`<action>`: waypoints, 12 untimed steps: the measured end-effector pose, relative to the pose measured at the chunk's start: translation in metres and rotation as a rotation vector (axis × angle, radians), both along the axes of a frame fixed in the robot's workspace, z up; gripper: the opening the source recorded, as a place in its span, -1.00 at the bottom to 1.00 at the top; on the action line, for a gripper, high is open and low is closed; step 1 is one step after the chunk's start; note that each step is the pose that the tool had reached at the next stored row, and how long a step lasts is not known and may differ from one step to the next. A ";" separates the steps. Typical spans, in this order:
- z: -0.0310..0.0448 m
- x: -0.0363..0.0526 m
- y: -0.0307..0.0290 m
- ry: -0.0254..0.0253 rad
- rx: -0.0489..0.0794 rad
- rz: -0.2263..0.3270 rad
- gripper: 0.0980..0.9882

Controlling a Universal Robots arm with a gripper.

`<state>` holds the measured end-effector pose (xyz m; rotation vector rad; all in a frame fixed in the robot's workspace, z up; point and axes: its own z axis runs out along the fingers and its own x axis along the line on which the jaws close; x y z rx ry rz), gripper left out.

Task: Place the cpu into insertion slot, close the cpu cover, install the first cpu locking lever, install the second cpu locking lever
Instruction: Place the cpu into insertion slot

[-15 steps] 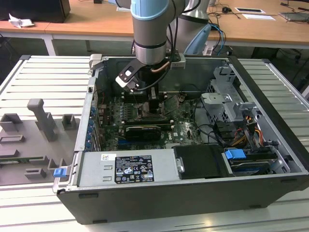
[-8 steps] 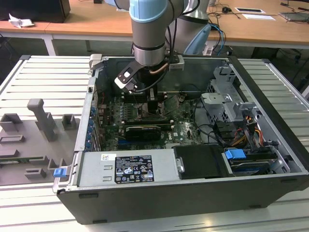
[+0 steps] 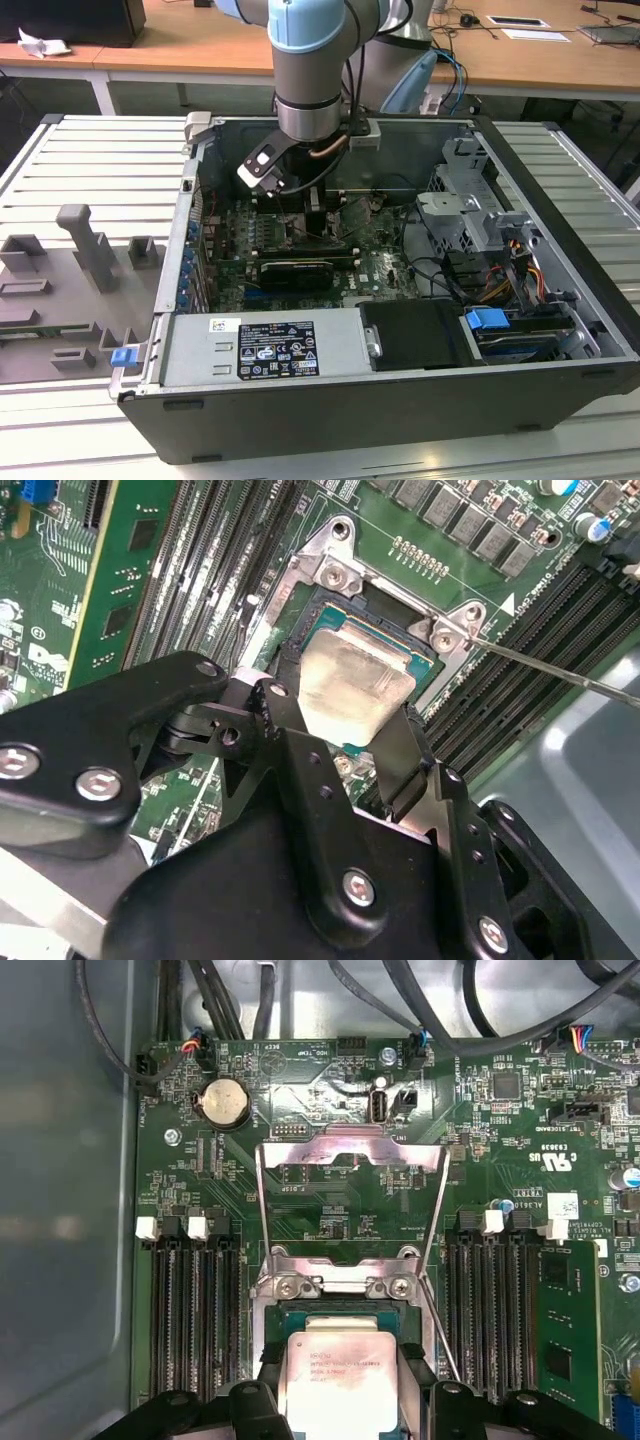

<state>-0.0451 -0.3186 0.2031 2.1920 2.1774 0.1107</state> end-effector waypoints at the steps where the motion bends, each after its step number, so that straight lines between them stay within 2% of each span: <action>1: -0.0006 0.0000 0.0000 0.0000 0.000 0.000 -0.03; 9: -0.0018 0.0000 0.0000 -0.0001 -0.001 0.000 0.00; 10: -0.0018 0.0000 0.0000 0.0000 -0.001 0.000 0.15; 12: -0.0013 0.0000 0.0000 -0.0001 0.000 0.000 0.15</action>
